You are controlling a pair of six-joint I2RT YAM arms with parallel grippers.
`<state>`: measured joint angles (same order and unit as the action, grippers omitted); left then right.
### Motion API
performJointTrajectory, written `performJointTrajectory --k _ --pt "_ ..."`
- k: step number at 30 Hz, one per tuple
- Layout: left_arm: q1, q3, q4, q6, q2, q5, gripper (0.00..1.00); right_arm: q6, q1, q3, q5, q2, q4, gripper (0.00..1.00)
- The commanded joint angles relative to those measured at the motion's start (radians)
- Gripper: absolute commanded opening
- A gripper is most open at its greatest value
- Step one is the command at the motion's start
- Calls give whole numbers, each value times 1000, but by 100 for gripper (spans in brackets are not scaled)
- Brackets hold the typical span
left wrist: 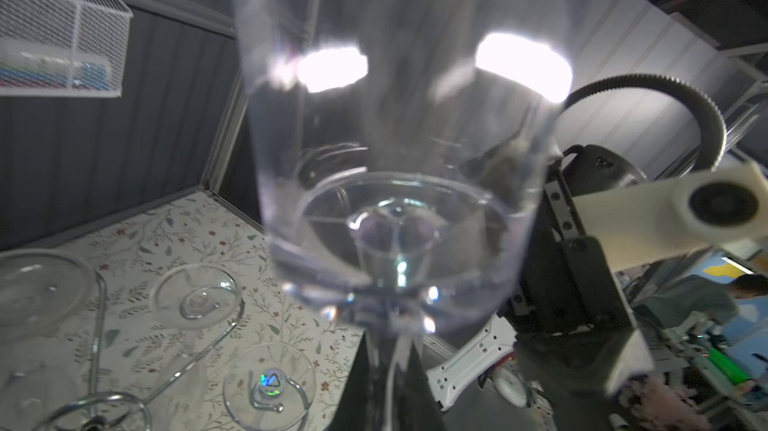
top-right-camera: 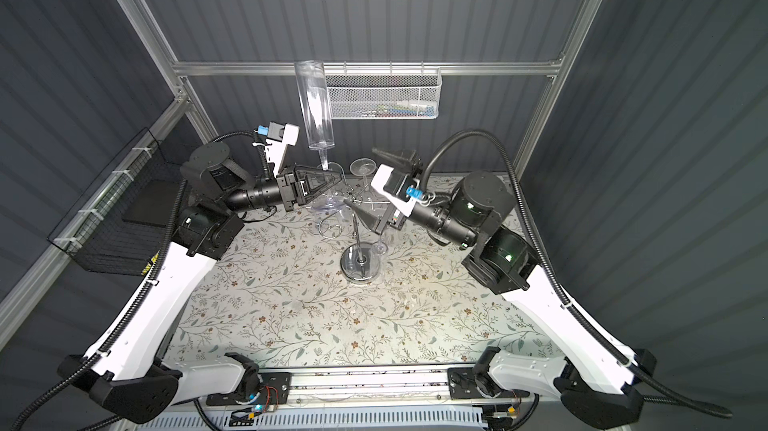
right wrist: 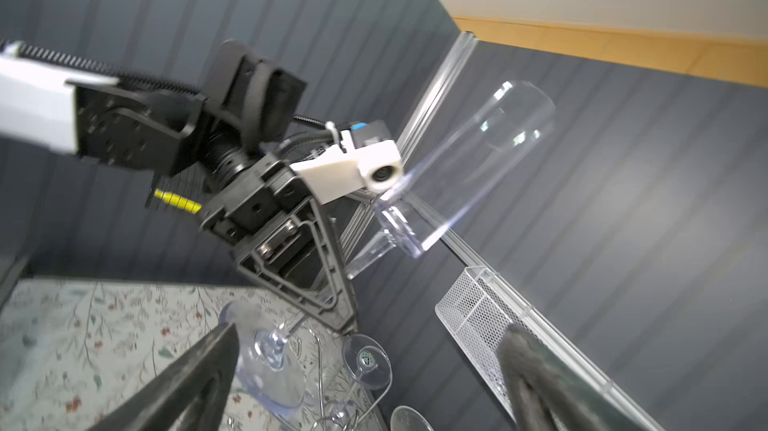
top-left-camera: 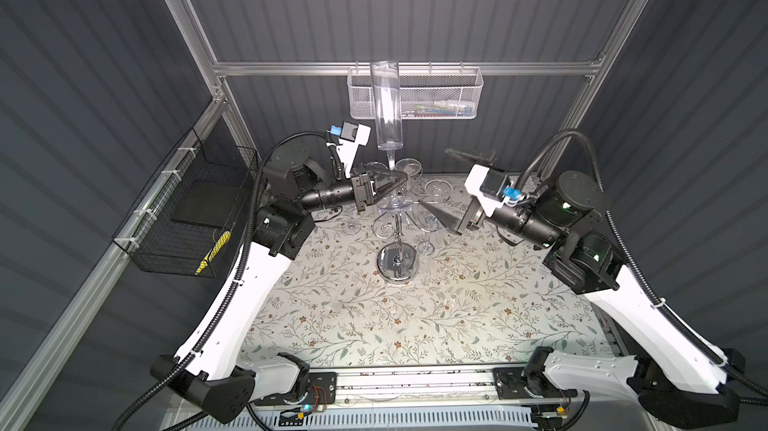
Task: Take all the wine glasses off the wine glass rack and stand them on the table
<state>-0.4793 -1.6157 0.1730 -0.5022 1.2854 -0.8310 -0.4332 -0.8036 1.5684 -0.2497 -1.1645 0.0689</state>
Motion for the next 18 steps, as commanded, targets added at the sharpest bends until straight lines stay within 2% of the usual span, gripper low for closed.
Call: performJointTrajectory --k 1,4,10,14,18 --pt "-8 -64 36 229 11 87 0 321 41 110 69 -52 -70 99" --pt "-8 -76 37 322 30 109 0 456 71 204 28 -109 -43 99" --pt "-14 -76 38 450 69 102 0 623 95 363 -76 -218 -1 99" --pt "-19 -80 40 473 92 95 0 664 100 519 -161 -312 114 99" --pt "-33 -71 33 497 95 97 0 664 101 579 -148 -364 167 99"
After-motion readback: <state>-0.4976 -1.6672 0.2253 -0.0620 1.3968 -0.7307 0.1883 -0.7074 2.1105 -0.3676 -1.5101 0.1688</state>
